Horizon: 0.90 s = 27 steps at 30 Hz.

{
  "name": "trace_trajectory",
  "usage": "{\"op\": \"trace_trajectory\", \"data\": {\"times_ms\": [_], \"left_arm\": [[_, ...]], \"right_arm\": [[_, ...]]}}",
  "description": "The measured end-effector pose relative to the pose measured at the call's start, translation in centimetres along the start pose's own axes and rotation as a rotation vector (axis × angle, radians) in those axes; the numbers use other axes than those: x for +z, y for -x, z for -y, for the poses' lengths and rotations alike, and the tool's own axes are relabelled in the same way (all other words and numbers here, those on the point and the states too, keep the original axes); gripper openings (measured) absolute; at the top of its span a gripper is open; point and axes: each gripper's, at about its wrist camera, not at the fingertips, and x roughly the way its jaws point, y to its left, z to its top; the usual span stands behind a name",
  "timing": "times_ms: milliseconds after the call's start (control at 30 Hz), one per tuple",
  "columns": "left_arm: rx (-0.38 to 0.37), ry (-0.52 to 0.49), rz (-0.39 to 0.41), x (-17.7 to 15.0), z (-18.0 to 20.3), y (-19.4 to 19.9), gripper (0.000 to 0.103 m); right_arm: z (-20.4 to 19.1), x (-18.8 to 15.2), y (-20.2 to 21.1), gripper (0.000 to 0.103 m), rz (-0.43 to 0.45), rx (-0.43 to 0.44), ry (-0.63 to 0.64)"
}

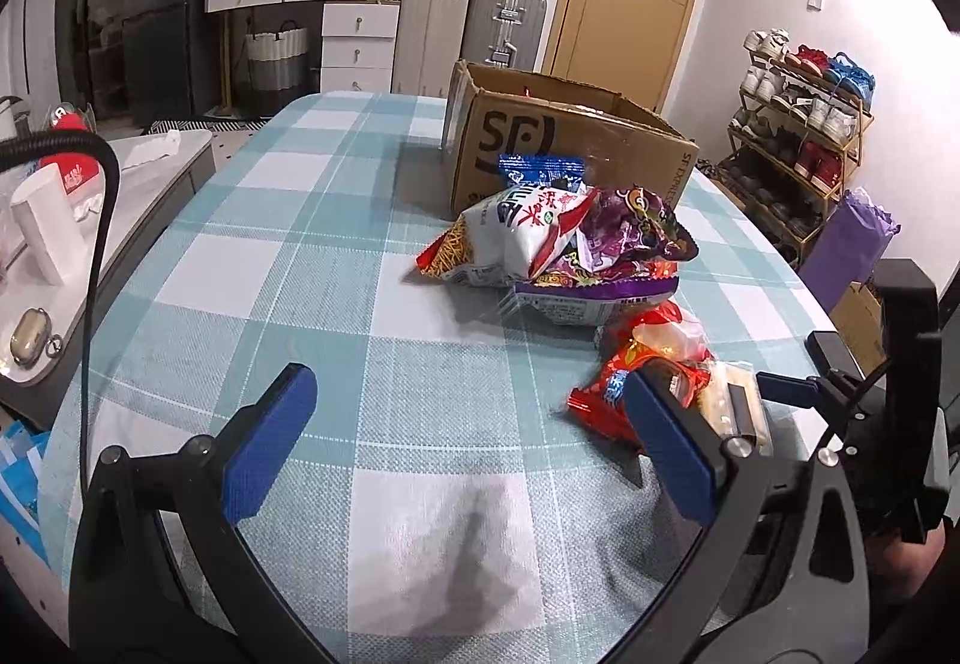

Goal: Organize snacks
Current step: 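Grasp the cracker sandwich pack with the right tool while the left tool grasps the red Oreo pack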

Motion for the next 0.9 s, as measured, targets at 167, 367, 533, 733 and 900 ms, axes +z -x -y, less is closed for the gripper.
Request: {"op": "trace_trajectory", "data": {"times_ms": [167, 367, 533, 733, 900], "left_arm": [[-0.007, 0.006, -0.009, -0.1, 0.0, -0.2, 0.102], [-0.01, 0.001, -0.018, -0.3, 0.2, -0.4, 0.102], [-0.008, -0.004, -0.028, -0.3, 0.5, -0.6, 0.102], [-0.002, -0.014, -0.037, -0.5, 0.7, -0.8, 0.102], [-0.003, -0.021, -0.045, -0.6, 1.1, -1.0, 0.102]], "right_arm": [[-0.3, -0.4, 0.1, 0.089, 0.007, -0.052, 0.038], [0.8, -1.0, 1.0, 0.068, 0.041, -0.045, 0.033], [1.6, -1.4, 1.5, 0.066, 0.056, -0.016, 0.023], [2.5, -1.9, 2.1, 0.065, 0.08, 0.029, -0.026], [3.4, -2.4, 2.6, 0.065, 0.093, 0.051, -0.056]]}}
